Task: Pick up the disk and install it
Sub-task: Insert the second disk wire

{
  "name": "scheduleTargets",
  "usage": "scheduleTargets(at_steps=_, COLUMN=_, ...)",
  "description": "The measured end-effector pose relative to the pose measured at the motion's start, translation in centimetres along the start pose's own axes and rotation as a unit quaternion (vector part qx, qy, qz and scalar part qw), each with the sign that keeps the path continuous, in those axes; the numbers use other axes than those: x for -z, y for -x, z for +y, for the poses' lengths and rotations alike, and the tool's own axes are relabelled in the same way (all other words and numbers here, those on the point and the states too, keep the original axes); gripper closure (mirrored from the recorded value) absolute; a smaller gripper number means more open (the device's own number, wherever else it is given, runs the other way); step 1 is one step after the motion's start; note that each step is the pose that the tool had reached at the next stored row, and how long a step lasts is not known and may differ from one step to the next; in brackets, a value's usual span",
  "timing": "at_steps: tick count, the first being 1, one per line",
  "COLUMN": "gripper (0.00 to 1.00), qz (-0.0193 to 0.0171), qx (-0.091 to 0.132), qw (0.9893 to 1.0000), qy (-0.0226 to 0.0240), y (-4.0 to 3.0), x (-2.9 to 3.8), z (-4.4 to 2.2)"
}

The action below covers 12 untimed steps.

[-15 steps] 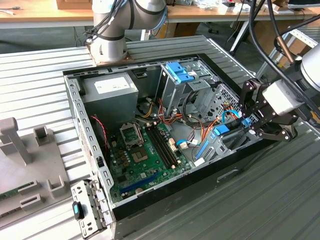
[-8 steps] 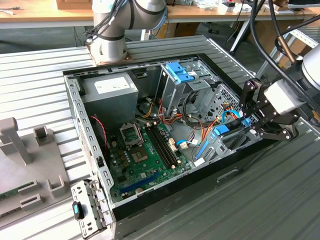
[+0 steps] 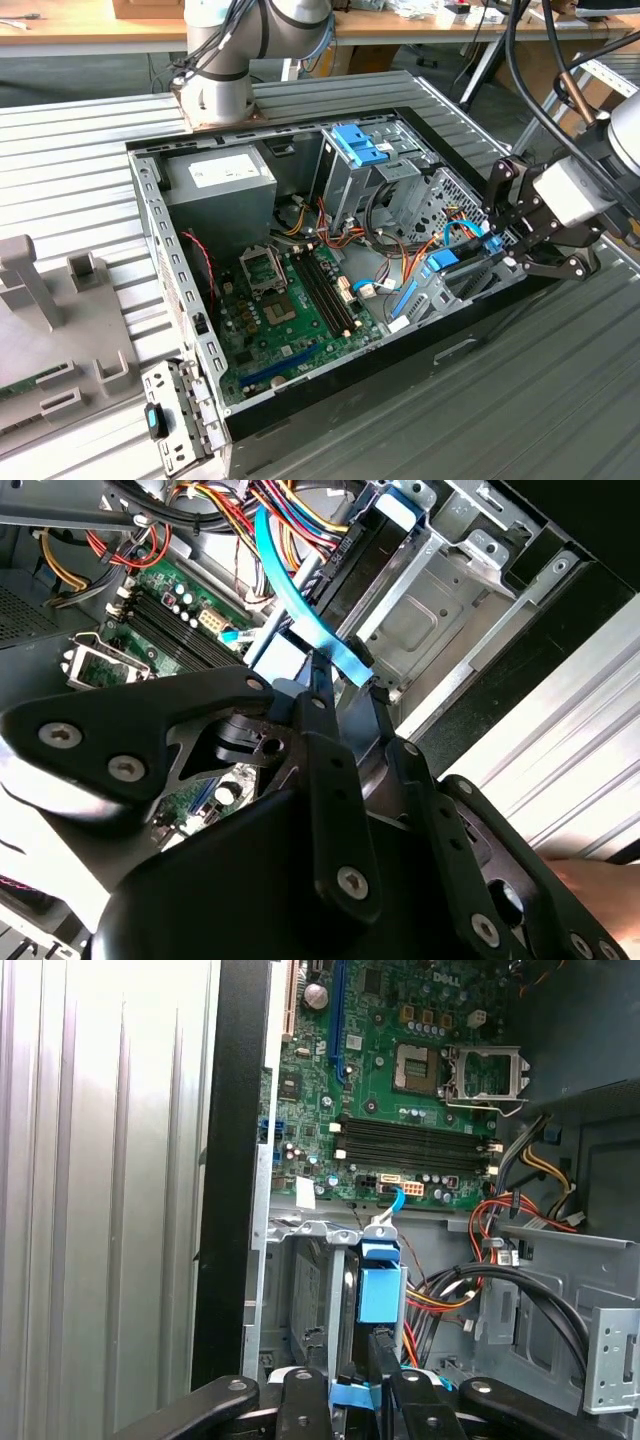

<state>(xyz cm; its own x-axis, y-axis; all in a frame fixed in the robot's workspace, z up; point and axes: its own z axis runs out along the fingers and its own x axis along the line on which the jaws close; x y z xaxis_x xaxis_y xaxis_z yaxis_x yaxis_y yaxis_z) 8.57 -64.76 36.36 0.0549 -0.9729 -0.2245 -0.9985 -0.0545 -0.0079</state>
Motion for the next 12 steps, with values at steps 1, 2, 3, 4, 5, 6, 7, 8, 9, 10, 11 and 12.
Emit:
scheduleTargets(at_steps=1, gripper=0.7, qz=0.0, qx=0.0, qw=1.0, qy=0.0, y=0.0, x=0.0, z=-0.01)
scheduleTargets(at_steps=2, gripper=0.78, qz=0.0, qx=0.0, qw=1.0, qy=0.0, y=0.0, x=0.0, z=-0.02)
scheduleTargets(at_steps=3, gripper=0.84, qz=0.0, qx=0.0, qw=1.0, qy=0.0, y=0.0, x=0.0, z=-0.02)
scheduleTargets(at_steps=4, gripper=0.84, qz=0.0, qx=0.0, qw=1.0, qy=0.0, y=0.0, x=0.0, z=-0.02)
scheduleTargets(at_steps=5, gripper=0.89, qz=0.0, qx=0.0, qw=1.0, qy=0.0, y=0.0, x=0.0, z=-0.02)
scheduleTargets(at_steps=6, gripper=0.89, qz=0.0, qx=0.0, qw=1.0, qy=0.0, y=0.0, x=0.0, z=-0.03)
scheduleTargets(at_steps=7, gripper=0.89, qz=0.0, qx=0.0, qw=1.0, qy=0.0, y=0.0, x=0.0, z=-0.03)
scheduleTargets(at_steps=8, gripper=0.89, qz=0.0, qx=0.0, qw=1.0, qy=0.0, y=0.0, x=0.0, z=-0.03)
scheduleTargets(at_steps=9, gripper=0.89, qz=0.0, qx=0.0, qw=1.0, qy=0.0, y=0.0, x=0.0, z=-0.04)
scheduleTargets(at_steps=10, gripper=0.89, qz=0.0, qx=0.0, qw=1.0, qy=0.0, y=0.0, x=0.0, z=-0.04)
scheduleTargets(at_steps=11, gripper=0.82, qz=0.0, qx=0.0, qw=1.0, qy=0.0, y=0.0, x=0.0, z=-0.05)
scheduleTargets(at_steps=12, gripper=0.82, qz=0.0, qx=0.0, qw=1.0, qy=0.0001, y=-0.01, x=0.0, z=-0.17)
